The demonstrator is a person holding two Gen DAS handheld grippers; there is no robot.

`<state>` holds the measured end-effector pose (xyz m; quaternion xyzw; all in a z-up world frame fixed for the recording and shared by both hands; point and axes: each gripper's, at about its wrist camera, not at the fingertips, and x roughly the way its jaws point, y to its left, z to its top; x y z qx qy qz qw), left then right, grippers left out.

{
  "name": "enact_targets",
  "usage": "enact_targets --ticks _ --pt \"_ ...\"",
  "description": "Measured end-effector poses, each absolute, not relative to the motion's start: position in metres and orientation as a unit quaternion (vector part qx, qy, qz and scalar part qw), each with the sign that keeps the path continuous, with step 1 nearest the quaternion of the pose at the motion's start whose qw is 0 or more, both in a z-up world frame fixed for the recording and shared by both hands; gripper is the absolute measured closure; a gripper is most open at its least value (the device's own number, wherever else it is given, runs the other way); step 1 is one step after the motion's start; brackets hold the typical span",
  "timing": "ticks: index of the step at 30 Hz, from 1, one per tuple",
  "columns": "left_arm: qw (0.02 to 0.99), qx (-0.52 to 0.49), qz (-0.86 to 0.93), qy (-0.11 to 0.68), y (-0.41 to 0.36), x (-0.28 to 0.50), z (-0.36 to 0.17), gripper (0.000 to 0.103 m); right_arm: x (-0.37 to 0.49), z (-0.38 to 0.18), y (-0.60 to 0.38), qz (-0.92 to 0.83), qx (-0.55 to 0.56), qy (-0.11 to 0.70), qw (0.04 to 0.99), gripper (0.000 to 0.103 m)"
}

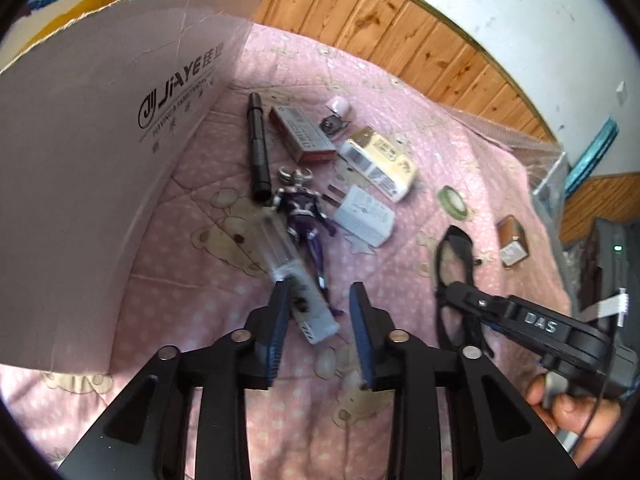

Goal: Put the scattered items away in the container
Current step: 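Grasp the white tube with the left gripper and lift it, then carry the sunglasses and white tube over the box with both grippers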

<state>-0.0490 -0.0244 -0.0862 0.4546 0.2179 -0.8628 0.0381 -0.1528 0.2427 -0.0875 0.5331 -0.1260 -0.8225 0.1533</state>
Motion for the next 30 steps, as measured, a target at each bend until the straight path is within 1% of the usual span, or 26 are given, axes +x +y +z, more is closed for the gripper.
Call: enact_targets --ticks 2,3,6,8,9,10,14,18,20,21,22,30 --pt "0.045 0.456 -0.859 0.229 -0.029 -0.045 -0.089 0.064 -0.15 -0.088 0.245 -0.823 0.532 -0.128 0.152 0.073" --pt "0.048 0.456 -0.858 0.23 -0.03 -0.045 -0.09 0.061 -0.15 -0.088 0.245 -0.823 0.532 -0.128 0.152 0.073" --pt "0.061 0.457 -0.86 0.219 -0.028 -0.051 -0.092 0.061 -0.15 -0.088 0.243 -0.823 0.533 -0.123 0.152 0.073" --pt "0.068 0.457 -0.864 0.201 -0.024 -0.056 -0.092 0.077 -0.149 -0.087 0.241 -0.825 0.532 -0.116 0.153 0.073" --pt "0.071 0.459 -0.864 0.196 -0.024 -0.059 -0.093 0.088 -0.148 -0.087 0.241 -0.825 0.532 -0.116 0.154 0.073" --pt "0.075 0.459 -0.863 0.197 -0.025 -0.06 -0.093 0.092 -0.148 -0.087 0.242 -0.824 0.532 -0.117 0.155 0.074" --pt "0.079 0.456 -0.863 0.203 -0.032 -0.058 -0.091 0.092 -0.148 -0.086 0.243 -0.824 0.532 -0.122 0.156 0.076" --pt "0.065 0.452 -0.862 0.22 -0.034 -0.061 -0.093 0.092 -0.147 -0.086 0.243 -0.824 0.53 -0.123 0.156 0.077" --pt "0.058 0.442 -0.867 0.223 -0.033 -0.059 -0.087 0.092 -0.147 -0.083 0.244 -0.826 0.526 -0.127 0.158 0.082" --pt "0.053 0.435 -0.871 0.222 -0.032 -0.057 -0.081 0.092 -0.146 -0.08 0.245 -0.828 0.521 -0.132 0.16 0.086" --pt "0.048 0.427 -0.875 0.222 -0.031 -0.055 -0.075 0.092 -0.146 -0.077 0.246 -0.829 0.518 -0.135 0.161 0.088" --pt "0.036 0.403 -0.886 0.227 -0.03 -0.041 -0.053 0.092 -0.14 -0.067 0.246 -0.824 0.508 -0.167 0.186 0.088"
